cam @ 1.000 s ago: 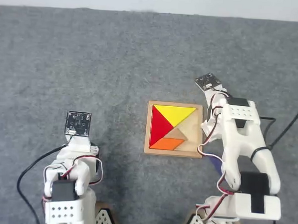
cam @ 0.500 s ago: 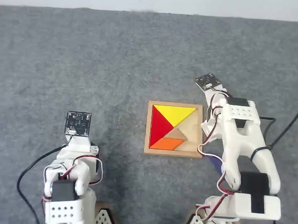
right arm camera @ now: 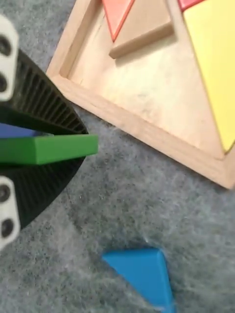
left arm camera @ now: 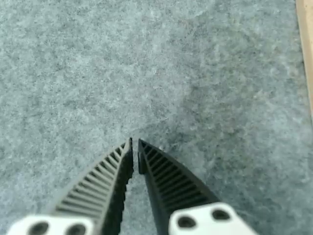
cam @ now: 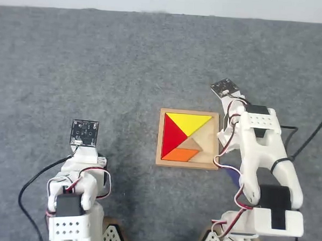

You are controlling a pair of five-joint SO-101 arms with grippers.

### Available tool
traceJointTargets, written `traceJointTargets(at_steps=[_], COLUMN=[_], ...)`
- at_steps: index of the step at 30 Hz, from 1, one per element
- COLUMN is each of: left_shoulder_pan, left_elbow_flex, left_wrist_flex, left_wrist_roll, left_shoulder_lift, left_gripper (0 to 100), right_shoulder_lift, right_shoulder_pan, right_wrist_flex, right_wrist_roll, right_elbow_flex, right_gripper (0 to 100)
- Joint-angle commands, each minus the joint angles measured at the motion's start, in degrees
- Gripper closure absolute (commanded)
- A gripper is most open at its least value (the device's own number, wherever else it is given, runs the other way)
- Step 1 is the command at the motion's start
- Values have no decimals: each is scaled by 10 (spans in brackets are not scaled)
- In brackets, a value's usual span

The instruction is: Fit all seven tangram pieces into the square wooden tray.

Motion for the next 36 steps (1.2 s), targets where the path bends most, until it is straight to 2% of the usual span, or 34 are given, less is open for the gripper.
traceJointTargets(at_steps=[1, 10, 13, 21, 30, 36], left_shoulder_pan=[-1, -1, -1, -1, -1, -1], left_elbow_flex=[-7, -7, -7, -7, -7, -7], left_wrist_flex=[2, 2, 2, 2, 2, 2], left_wrist_roll=[10, 10, 10, 10, 10, 10], left_shoulder_lift=[-11, -11, -11, -11, -11, -11], left_gripper=[982, 982, 982, 982, 982, 982], right_shoulder_lift=[-39, -39, -39, -39, -71, -63], right_shoulder_pan=[7, 7, 7, 7, 7, 7], right_wrist_flex=[-6, -7, -4, 8, 9, 25], right_wrist_roll=[-7, -7, -27, -40, -38, -6], right_elbow_flex=[-4, -13, -18, -35, -70, -55], right_gripper=[990, 986, 984, 846, 861, 860])
